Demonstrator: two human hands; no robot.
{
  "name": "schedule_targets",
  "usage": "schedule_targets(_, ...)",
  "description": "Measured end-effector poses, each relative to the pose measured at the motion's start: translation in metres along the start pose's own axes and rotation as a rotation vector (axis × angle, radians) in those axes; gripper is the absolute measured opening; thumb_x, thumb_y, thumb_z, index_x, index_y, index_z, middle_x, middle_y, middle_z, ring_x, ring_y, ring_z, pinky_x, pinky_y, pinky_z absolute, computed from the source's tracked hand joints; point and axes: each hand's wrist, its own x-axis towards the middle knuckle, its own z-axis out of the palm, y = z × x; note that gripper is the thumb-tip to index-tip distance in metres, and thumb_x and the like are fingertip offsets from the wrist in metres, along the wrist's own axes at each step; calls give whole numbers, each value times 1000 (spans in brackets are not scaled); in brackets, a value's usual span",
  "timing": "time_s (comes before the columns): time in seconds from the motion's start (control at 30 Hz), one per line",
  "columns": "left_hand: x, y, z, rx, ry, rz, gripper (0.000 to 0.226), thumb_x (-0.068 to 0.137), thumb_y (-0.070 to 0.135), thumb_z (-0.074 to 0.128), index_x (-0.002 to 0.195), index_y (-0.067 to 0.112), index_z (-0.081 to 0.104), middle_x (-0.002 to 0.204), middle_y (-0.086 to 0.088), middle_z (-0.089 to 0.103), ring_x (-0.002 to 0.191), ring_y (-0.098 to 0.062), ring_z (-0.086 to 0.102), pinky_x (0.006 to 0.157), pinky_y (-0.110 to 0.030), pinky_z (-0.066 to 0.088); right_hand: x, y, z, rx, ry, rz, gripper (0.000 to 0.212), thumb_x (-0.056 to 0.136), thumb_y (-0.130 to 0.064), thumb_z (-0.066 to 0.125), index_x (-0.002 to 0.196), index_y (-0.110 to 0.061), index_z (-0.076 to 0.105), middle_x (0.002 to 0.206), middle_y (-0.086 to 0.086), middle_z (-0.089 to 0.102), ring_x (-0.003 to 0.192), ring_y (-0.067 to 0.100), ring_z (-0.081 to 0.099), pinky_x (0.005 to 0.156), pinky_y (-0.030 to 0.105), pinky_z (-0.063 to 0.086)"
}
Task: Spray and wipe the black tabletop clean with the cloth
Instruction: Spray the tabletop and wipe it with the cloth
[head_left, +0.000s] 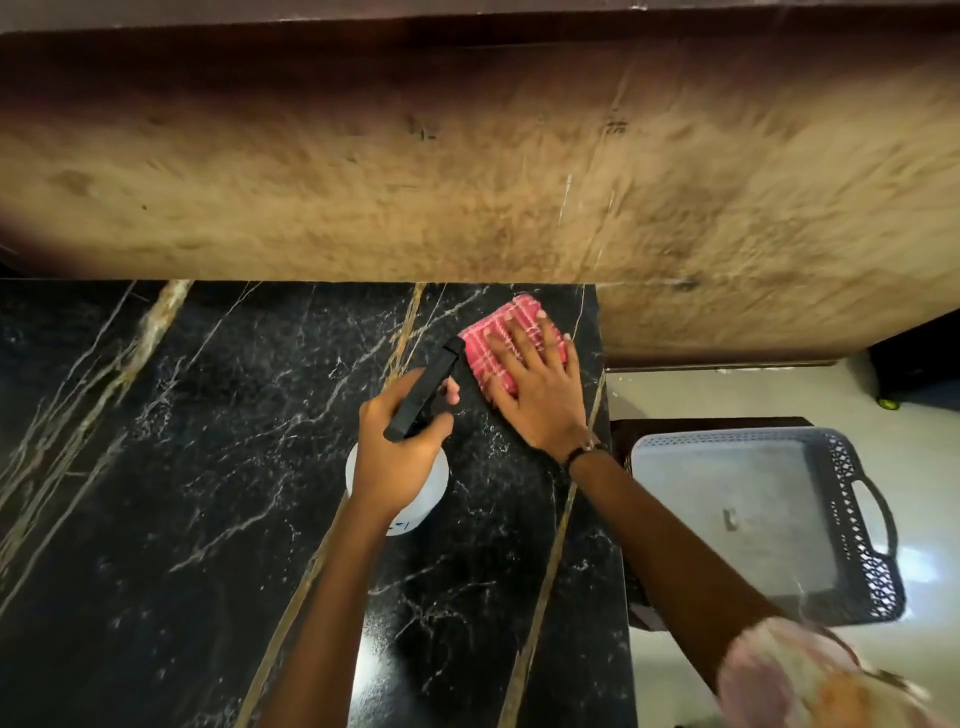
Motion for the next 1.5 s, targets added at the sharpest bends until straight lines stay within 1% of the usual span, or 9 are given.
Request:
schedule_targets(0.13, 7, 5, 4, 13, 0, 5, 18, 79, -9, 54, 86, 5, 64, 76, -2, 62, 51, -4, 49, 54, -10, 36, -39, 44, -6, -11, 33, -95, 60, 93, -57, 32, 147, -31, 34, 155, 0, 33, 146, 29, 19, 116, 53, 17)
schedule_targets(0.23, 10, 5, 2, 15, 3, 13, 22, 78, -12, 53, 86, 5, 63, 79, -7, 62, 50, -4, 47, 54, -10, 36, -5, 55, -12, 5, 33, 89, 63, 90, -59, 30, 146, -31, 37, 154, 2, 35, 143, 36, 24, 114, 58, 19)
schedule_targets(0.4, 18, -3, -13, -11, 12, 35, 20, 75, -3, 52, 87, 9, 63, 79, -9, 61, 48, -6, 45, 52, -14, 36, 82, 13, -12, 57, -63, 290, 60, 96, -59, 29, 151, -36, 18, 161, -1, 16, 147, 35, 1, 116, 56, 1)
schedule_targets(0.57, 25, -16, -40, 19, 10, 71, 20, 78, -7, 56, 88, 8, 65, 74, 2, 63, 52, -3, 51, 56, -11, 38, 90, -6, -8, -2, -54, 112, 73, 87, -68, 12, 148, -31, 29, 154, 1, 33, 143, 34, 20, 114, 54, 14)
schedule_targets(0.73, 29, -26, -84, -2, -6, 141, 13, 78, 9, 57, 86, 15, 65, 73, 0, 64, 53, 0, 53, 57, -9, 39, 80, 27, -8, -76, 115, 301, 69, 85, -63, 24, 139, -24, 45, 138, 11, 51, 137, 38, 32, 109, 59, 23)
schedule_targets(0.97, 32, -35, -162, -15, 22, 138, 25, 74, -4, 52, 88, 13, 64, 81, 2, 65, 54, 1, 54, 59, -8, 39, 140, -131, 31, -2, 53, 233, 64, 87, -60, 24, 132, -25, 52, 132, 7, 56, 131, 36, 39, 107, 57, 23)
schedule_targets(1.13, 31, -49, -220, 34, 72, 147, 19, 75, 11, 53, 89, 16, 65, 75, 11, 65, 56, 0, 54, 60, -10, 40, 176, -257, 60, 44, 20, 68, 55, 93, -57, 37, 137, -25, 47, 133, 4, 54, 132, 33, 36, 107, 54, 21)
schedule_targets(1.27, 34, -62, -254, 39, 111, 115, 20, 75, 14, 54, 92, 9, 64, 68, 17, 63, 59, 3, 56, 64, -7, 40, 153, -232, 60, 24, 105, 26, 65, 90, -62, 27, 142, -27, 43, 143, 2, 49, 137, 32, 35, 115, 54, 16)
schedule_targets(1.5, 22, -66, -285, -2, 173, 92, 22, 77, -1, 52, 94, 4, 64, 63, 19, 62, 59, 7, 56, 64, -4, 41, 134, -200, 51, -27, 105, 292, 69, 88, -62, 24, 143, -25, 42, 146, 8, 46, 141, 39, 26, 114, 59, 14)
